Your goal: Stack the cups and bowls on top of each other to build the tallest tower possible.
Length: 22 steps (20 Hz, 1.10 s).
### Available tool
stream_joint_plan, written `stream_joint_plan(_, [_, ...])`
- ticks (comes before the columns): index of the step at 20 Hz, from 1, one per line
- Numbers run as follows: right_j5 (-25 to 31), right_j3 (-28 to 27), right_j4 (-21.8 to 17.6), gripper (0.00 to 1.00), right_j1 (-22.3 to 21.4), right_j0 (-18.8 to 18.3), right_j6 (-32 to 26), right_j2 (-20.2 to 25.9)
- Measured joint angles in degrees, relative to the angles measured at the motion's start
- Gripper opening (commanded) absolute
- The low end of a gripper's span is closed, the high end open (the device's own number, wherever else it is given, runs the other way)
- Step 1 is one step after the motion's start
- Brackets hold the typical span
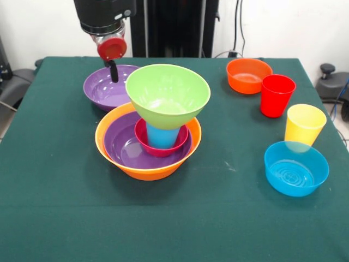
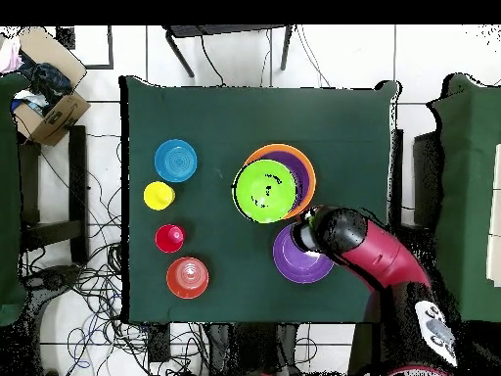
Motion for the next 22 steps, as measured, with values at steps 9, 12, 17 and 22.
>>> stream_joint_plan(9, [0.0, 0.1, -1.6, 1.0, 0.1, 0.0, 0.0, 0.4])
stream_joint_plan(12, [0.0, 0.1, -1.9, 1.0, 0.1, -0.1, 0.0, 0.6])
stream_joint_plan(17, [0.0, 0.1, -2.4, 1.0, 0.2, -0.1, 0.0, 0.9])
stream_joint_plan(22, [0.0, 0.3, -2.7, 1.0, 0.1, -0.3, 0.0, 1.3])
